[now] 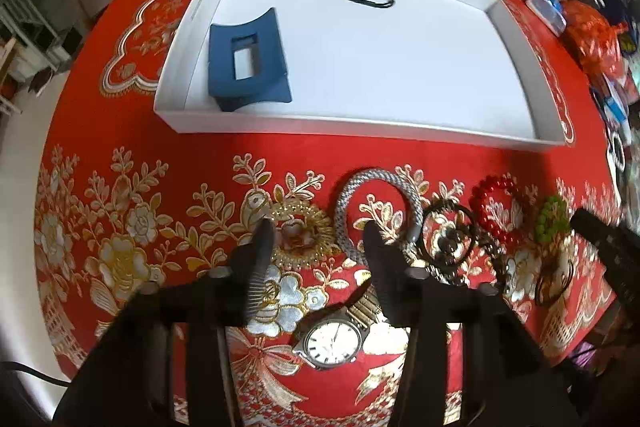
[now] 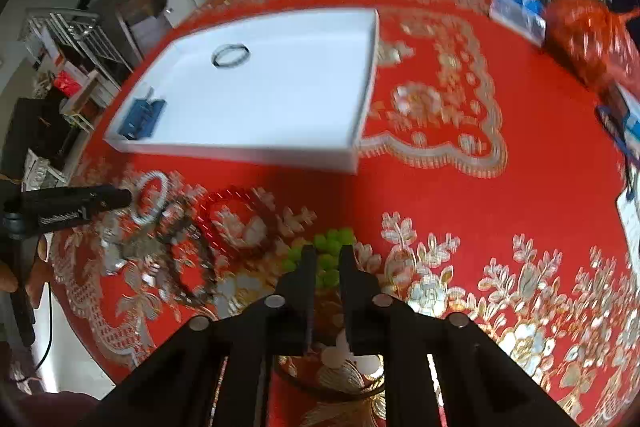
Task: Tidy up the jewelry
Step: 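Grasp the green bead bracelet with the right gripper while the left grasps the silver braided bangle, then carry both bracelets into the white tray and open both grippers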
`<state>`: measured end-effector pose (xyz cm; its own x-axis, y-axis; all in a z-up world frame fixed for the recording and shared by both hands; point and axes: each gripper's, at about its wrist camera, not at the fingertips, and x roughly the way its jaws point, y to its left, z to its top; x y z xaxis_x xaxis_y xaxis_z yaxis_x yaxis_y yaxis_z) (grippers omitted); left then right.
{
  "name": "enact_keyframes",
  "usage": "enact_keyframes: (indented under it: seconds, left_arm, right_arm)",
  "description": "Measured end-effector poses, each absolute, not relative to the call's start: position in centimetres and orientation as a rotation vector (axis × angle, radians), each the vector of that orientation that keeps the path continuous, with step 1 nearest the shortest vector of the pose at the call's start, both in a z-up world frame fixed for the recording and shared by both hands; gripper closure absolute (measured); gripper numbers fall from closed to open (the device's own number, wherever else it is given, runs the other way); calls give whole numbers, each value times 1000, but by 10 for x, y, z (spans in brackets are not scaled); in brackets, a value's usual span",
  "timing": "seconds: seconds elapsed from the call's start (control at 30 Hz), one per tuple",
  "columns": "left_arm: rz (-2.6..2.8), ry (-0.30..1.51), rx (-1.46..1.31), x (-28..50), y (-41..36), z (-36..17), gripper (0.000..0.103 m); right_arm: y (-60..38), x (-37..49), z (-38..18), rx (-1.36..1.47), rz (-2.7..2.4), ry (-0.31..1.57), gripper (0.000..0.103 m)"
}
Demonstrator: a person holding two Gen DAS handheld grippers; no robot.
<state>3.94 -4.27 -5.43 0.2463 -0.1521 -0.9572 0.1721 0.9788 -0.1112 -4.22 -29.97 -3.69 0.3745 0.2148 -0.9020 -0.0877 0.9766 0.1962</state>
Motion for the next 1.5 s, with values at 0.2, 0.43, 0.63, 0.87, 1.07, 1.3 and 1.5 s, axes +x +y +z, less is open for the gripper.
enact_keyframes:
  seconds: [0.2, 0.43, 0.63, 0.87, 1.07, 1.3, 1.5]
  left_arm:
    - [-176, 1294, 82, 47, -50, -61, 53]
    - [-191, 1259, 120, 45, -60, -66, 69]
    - [-238, 1276, 75, 51, -61, -62, 98]
    - [-265, 1240, 14, 50, -47, -34, 98]
    - [-259, 1187, -3, 54, -38, -8, 98]
    - [-234, 1129, -5, 77, -28, 17, 98]
    - [-195, 1086, -7, 111, -15, 33, 98]
  right_arm:
    - [-314, -45, -51, 160, 143, 1183, 65]
    - [-309, -38, -59, 144, 150, 1193, 72]
    - [-298, -34, -61, 81, 133, 1190, 94]
    - [-308, -35, -20, 156, 184, 1102, 94]
    - [-308, -29, 21, 194, 241, 1032, 94]
    - [-299, -1, 62, 189, 302, 963, 94]
    - [-279, 36, 78, 177, 360, 945, 94]
